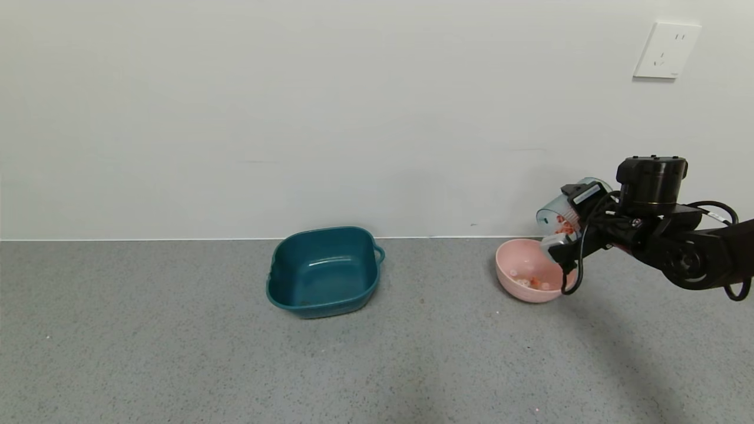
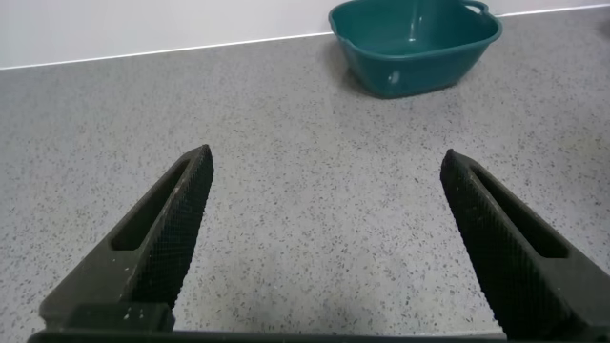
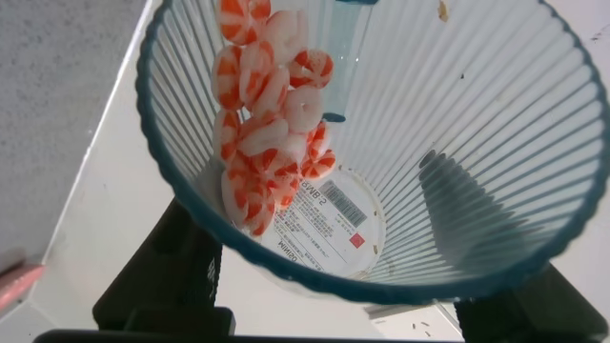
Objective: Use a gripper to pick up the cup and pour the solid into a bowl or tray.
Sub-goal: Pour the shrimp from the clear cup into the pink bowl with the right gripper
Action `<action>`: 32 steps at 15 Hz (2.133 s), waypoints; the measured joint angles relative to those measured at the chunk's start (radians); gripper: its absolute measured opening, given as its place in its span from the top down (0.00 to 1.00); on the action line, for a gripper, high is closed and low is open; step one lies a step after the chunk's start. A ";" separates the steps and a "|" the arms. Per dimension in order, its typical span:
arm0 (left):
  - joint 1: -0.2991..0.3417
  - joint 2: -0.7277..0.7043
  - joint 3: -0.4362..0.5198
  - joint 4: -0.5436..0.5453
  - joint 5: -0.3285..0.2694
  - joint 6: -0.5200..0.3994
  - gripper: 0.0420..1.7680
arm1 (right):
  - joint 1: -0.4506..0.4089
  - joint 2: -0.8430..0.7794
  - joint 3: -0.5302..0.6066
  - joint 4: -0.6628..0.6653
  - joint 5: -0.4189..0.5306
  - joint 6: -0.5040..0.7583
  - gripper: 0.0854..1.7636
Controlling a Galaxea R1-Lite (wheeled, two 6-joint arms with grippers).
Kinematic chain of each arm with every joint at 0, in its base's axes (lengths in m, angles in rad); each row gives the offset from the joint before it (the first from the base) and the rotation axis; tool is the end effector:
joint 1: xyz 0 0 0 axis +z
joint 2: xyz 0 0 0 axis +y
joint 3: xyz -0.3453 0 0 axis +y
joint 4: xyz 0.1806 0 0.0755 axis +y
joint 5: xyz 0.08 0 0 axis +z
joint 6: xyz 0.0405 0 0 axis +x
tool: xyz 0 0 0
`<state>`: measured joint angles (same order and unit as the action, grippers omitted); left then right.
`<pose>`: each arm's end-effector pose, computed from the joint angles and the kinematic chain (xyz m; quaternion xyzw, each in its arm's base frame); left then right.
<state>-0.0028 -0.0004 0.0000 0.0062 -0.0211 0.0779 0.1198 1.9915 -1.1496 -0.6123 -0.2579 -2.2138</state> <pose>-0.0442 -0.0007 0.0747 0.0389 0.0024 -0.0121 0.9992 0.4318 0.0416 0.2036 -0.8959 0.1116 0.0700 0.4242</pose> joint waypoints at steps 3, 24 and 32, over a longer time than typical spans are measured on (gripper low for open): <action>0.000 0.000 0.000 0.000 0.000 0.000 0.03 | -0.006 -0.001 -0.015 -0.009 0.000 -0.095 0.26; 0.000 0.000 0.000 0.000 0.000 0.000 0.03 | 0.023 -0.032 -0.043 0.008 0.008 -0.319 0.26; 0.000 0.000 0.000 0.000 0.000 0.000 0.03 | 0.061 -0.066 0.013 0.011 0.001 0.150 0.26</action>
<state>-0.0028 -0.0004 0.0000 0.0057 -0.0211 0.0774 0.1804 1.9257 -1.1366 -0.6013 -0.2572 -2.0634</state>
